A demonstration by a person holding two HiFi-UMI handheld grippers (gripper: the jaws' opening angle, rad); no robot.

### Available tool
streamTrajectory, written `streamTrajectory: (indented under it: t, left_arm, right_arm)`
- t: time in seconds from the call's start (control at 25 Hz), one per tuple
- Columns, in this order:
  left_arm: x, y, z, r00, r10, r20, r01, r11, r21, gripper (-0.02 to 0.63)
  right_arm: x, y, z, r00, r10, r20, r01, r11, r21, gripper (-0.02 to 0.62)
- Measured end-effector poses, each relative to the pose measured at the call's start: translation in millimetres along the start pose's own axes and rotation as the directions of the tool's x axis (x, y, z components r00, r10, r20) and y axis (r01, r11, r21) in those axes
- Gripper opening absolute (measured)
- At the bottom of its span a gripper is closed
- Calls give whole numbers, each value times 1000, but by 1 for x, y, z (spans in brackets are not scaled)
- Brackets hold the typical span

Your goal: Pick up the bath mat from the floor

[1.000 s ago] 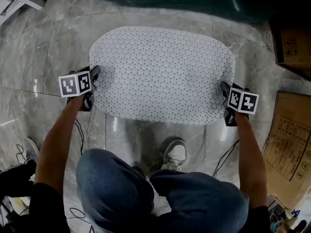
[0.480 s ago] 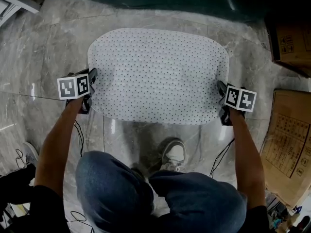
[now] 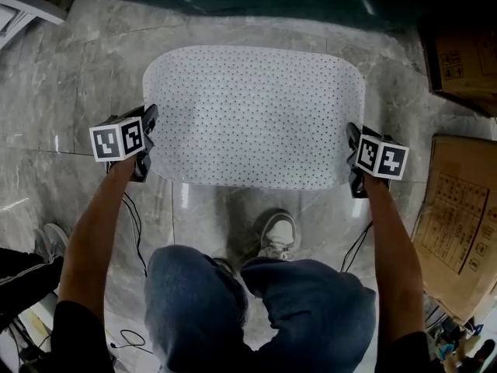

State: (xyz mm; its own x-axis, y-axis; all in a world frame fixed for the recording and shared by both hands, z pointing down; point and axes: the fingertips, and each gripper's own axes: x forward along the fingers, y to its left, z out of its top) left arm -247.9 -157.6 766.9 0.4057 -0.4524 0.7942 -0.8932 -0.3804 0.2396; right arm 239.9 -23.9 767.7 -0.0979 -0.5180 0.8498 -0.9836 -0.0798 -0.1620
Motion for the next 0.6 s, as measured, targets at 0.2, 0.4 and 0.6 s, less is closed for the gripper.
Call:
streamTrajectory:
  t: [0.2, 0.4, 0.6]
  left_arm:
    - [-33, -25, 27, 1000, -27, 12, 27, 1000, -11, 43]
    - [-66, -55, 55, 998, -66, 16, 66, 998, -13, 43]
    - [-114, -82, 88, 996, -83, 23, 84, 996, -12, 43]
  right_arm:
    - [-32, 20, 22, 999, 39, 0, -39, 999, 5, 25]
    - [-68, 42, 49, 997, 71, -7, -71, 997, -20, 25]
    - [-121, 60, 82, 996, 82, 16, -82, 996, -39, 25]
